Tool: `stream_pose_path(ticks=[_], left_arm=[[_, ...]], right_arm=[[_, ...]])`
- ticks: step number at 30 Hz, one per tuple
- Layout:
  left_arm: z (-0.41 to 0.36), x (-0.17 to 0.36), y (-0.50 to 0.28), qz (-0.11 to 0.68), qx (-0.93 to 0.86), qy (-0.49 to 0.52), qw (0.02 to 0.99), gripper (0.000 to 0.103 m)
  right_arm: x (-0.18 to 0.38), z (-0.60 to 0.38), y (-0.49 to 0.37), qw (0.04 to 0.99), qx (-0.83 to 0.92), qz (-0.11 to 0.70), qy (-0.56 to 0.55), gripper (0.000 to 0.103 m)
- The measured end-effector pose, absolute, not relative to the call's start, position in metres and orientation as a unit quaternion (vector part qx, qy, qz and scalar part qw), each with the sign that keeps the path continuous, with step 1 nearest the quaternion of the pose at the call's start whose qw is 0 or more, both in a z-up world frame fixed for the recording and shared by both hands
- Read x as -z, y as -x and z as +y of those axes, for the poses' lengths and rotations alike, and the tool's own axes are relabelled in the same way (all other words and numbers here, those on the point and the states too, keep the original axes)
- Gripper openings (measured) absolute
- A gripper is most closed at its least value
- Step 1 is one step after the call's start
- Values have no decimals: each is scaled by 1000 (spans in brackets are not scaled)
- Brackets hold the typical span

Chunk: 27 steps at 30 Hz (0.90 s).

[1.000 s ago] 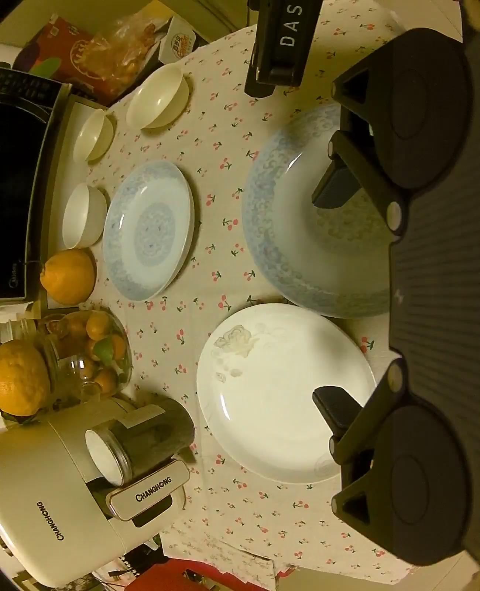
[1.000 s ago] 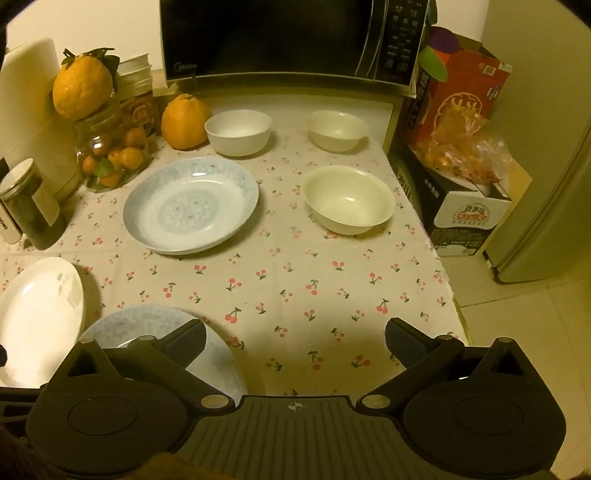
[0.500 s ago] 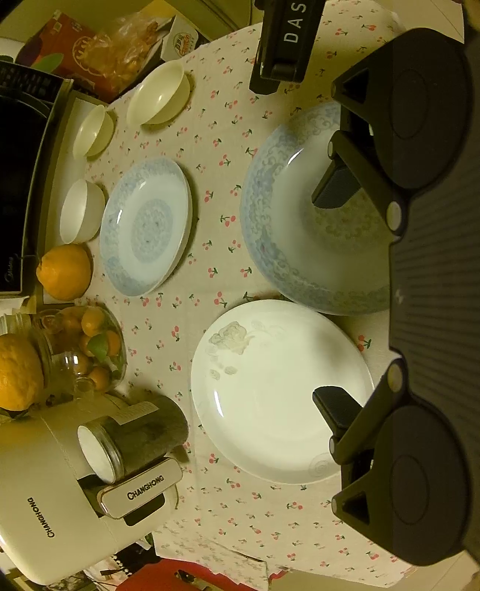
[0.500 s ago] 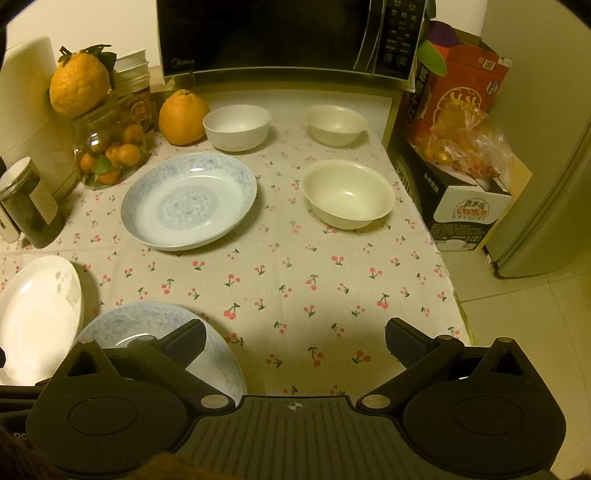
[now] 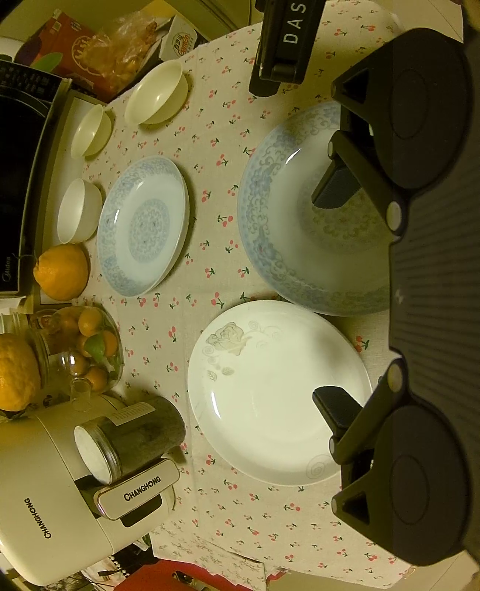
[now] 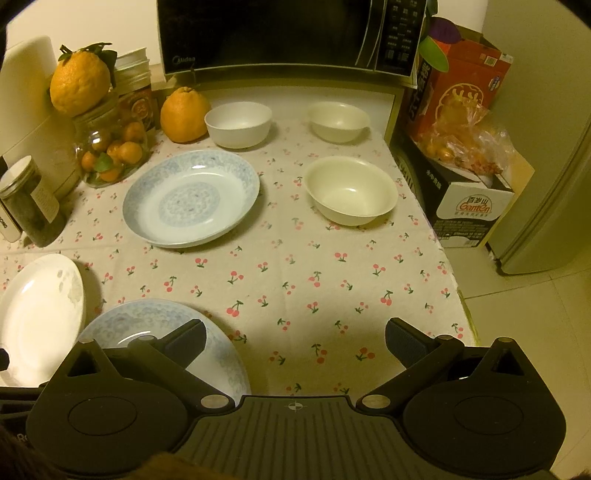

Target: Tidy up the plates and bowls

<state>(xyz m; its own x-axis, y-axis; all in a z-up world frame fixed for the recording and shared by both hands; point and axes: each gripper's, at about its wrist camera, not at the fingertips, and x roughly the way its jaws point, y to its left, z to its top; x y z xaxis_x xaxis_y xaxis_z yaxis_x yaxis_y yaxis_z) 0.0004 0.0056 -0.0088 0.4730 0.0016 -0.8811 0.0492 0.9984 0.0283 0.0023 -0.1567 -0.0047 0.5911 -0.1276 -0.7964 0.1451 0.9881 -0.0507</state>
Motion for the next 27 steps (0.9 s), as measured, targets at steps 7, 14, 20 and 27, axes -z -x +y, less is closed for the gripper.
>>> stream_pose_path(ticks=[7,14,20,27], left_arm=[[6,10,0,513,13,-26,858,103],[6,10,0,513,13,-26,858,103],[6,10,0,513,13,-26,858,103],[6,10,1,513,13,-26,858,103]], right_arm=[[5,-156,-3,892,75,447,-11,103],[5,-156,-2,891,75,447,-13,103],[6,-156,-2,890,74,449,-16,103],[6,-156,-2,890,74,450,-18,103]])
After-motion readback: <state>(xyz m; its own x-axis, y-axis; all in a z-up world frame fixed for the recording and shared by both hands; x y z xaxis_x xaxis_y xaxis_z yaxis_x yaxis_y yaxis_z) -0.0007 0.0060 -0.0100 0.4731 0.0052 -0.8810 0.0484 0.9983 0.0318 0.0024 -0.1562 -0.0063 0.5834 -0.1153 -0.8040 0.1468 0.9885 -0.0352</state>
